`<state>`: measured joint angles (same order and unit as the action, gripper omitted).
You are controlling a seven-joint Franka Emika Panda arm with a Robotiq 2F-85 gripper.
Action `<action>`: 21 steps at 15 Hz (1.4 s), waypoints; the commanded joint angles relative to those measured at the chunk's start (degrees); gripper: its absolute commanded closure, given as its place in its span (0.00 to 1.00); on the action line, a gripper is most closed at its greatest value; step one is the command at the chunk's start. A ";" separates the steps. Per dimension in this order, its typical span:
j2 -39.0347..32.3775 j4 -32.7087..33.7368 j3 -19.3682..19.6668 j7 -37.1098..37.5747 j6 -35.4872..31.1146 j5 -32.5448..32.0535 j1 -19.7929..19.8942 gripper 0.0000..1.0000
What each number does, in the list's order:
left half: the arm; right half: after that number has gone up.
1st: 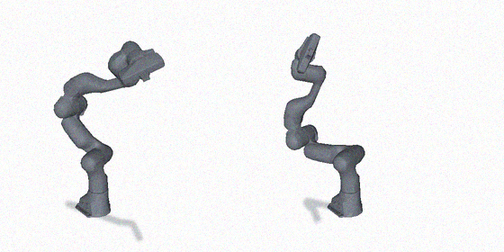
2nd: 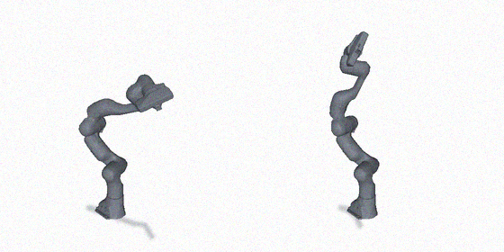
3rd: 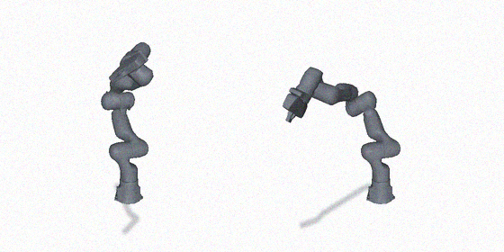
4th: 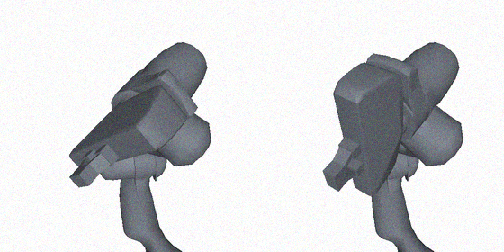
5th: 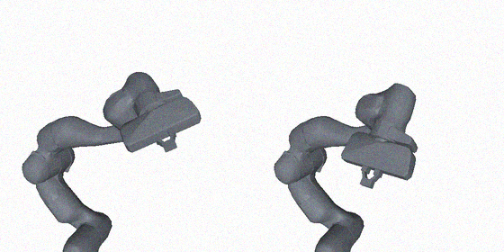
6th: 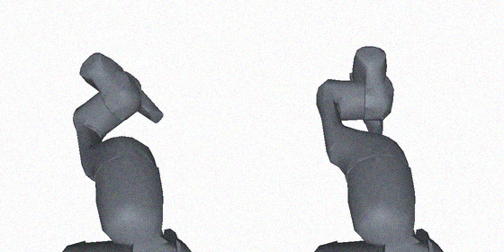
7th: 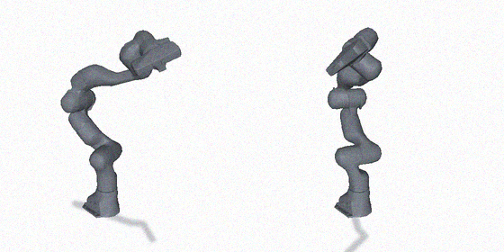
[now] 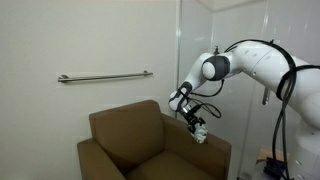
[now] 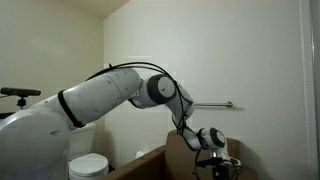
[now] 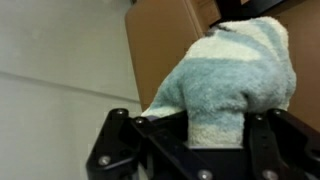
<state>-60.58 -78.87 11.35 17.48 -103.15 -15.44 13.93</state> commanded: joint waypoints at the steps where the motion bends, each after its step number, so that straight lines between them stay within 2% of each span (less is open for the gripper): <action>1: 8.10 -13.56 3.00 3.68 -1.44 3.38 -1.54 0.95; 3: 10.89 -18.93 4.46 3.55 -4.09 2.67 -2.15 0.95; 5: 9.52 -17.04 4.50 1.10 -3.68 2.75 -1.35 0.96; 8: 9.42 -12.47 5.50 0.75 -4.24 -0.21 -3.24 0.95; 12: 10.05 -3.89 7.06 2.22 -4.71 -5.94 -7.65 0.95; 15: 6.84 3.28 7.52 2.83 -8.98 -9.77 -9.12 0.95; 18: 0.45 10.30 6.57 2.51 -10.74 -6.83 -6.42 0.95; 21: -4.93 12.28 5.19 0.46 -8.71 -2.80 -3.44 0.95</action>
<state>-59.48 -70.55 17.69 19.66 -112.85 -21.48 7.09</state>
